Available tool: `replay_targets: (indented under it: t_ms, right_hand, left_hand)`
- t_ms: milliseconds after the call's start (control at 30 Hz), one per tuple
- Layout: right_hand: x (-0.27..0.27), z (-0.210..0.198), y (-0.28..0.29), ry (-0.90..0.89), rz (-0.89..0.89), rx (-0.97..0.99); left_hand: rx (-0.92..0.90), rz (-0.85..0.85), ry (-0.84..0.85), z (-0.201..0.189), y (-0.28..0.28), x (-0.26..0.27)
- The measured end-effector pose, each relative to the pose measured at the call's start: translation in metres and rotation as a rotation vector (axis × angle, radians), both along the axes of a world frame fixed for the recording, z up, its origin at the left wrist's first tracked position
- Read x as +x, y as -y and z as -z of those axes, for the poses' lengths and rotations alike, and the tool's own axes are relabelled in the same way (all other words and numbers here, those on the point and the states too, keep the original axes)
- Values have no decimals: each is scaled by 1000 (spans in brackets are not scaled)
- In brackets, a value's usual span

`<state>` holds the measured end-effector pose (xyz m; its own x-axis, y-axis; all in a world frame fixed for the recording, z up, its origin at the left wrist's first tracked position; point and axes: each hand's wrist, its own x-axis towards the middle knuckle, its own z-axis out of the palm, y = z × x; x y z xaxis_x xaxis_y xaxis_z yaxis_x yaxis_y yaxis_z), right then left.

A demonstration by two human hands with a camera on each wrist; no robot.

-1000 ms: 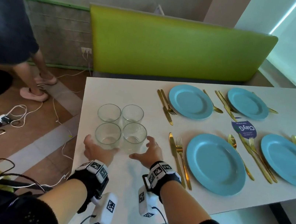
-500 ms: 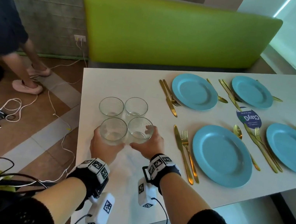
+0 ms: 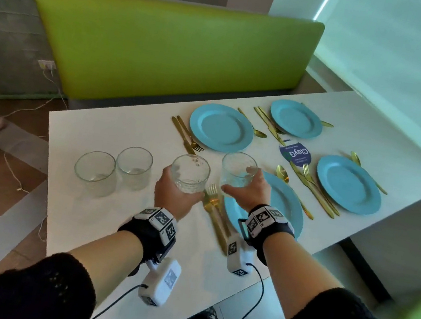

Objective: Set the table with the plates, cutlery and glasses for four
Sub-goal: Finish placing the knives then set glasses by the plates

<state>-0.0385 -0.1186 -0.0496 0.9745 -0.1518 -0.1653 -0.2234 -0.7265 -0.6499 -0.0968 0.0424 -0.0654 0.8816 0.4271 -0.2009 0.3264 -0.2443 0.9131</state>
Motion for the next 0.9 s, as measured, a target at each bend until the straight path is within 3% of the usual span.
replay_targets:
  t_ms: [233, 433, 633, 900]
  right_hand:
    - [82, -16, 105, 62, 205, -11]
    - [170, -19, 201, 19, 310, 3]
    - [253, -13, 275, -20, 401, 15]
    - [322, 10, 326, -76, 493, 19]
  left_hand:
    - [-94, 118, 69, -34, 80, 101]
    - [-44, 202, -8, -36, 155, 198]
    - [-27, 249, -84, -21, 212, 268]
    - [53, 336, -146, 20, 255, 328]
